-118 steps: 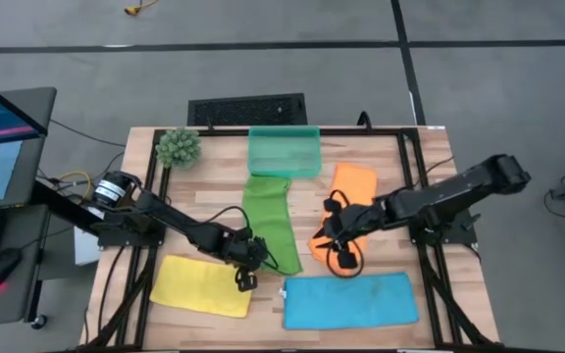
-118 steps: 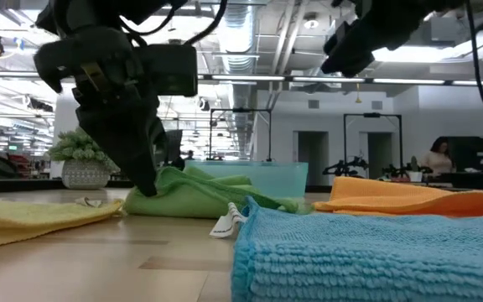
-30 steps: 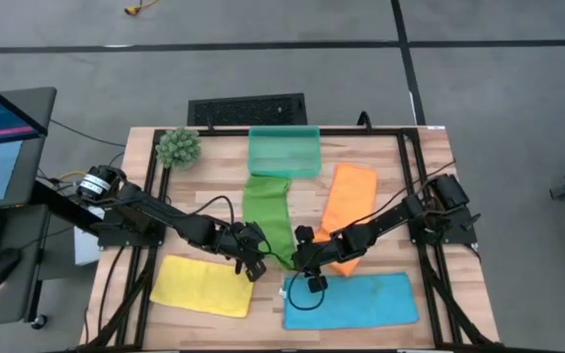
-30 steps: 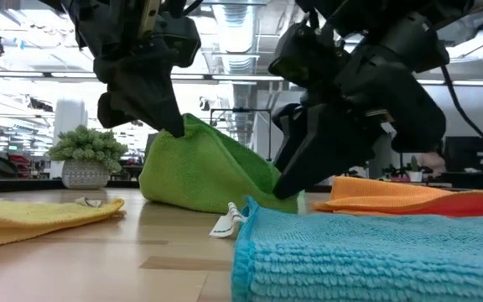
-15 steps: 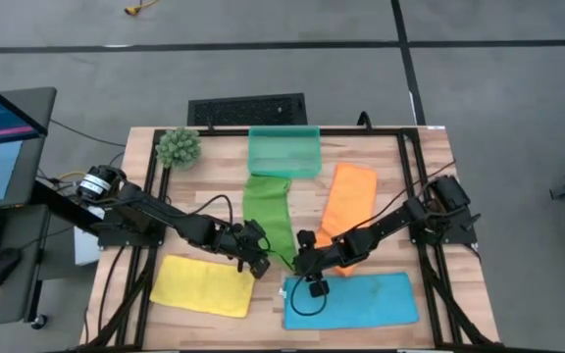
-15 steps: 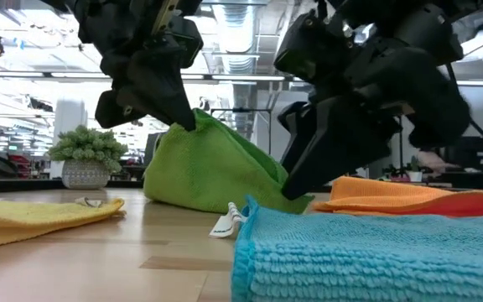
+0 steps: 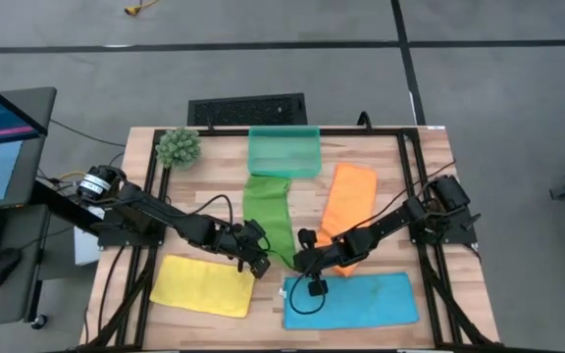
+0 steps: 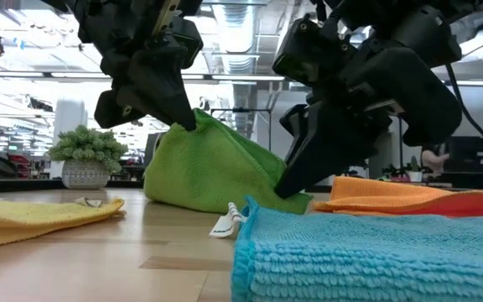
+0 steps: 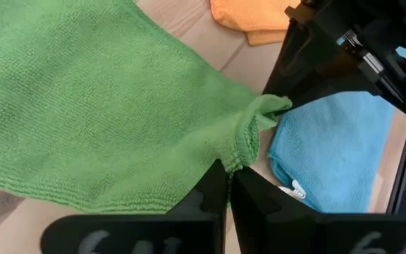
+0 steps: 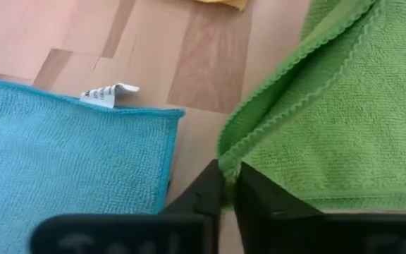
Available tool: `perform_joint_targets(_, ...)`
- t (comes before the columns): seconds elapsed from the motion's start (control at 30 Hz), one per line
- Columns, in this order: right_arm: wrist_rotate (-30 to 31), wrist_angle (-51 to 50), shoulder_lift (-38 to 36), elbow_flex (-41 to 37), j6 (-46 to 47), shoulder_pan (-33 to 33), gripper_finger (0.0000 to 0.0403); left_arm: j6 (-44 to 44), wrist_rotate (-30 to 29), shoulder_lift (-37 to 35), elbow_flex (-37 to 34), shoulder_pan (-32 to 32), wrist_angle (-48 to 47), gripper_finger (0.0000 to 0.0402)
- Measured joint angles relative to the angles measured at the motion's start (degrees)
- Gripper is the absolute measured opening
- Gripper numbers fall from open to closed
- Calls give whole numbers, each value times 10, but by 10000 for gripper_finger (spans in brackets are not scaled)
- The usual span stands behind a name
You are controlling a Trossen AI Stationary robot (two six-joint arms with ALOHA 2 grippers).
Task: Roll microfiber towels into tight, uniform cylinder then place into a basket
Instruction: Roll the green towel
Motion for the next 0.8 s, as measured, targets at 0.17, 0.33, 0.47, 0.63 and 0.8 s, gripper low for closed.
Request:
perform_joint_targets(0.17, -5, 0, 0, 0, 0, 0, 10, 12, 14, 0, 0, 0, 0, 0)
perform_joint_targets(0.33, -31, -6, 0, 0, 13, 0, 19, 37, 50, 0, 0, 0, -9, 0)
perform_joint_targets(0.47, -61, -24, 0, 7, 20, -1, 6, 45, 89, 0, 0, 0, -31, 0)
perform_joint_targets(0.63, -78, -71, 0, 48, 20, -5, 10, 56, 125, 0, 0, -2, -37, 0)
perform_joint_targets(0.8, -79, -101, 0, 80, 32, -24, 4, 59, 119, 0, 0, -7, -66, 0)
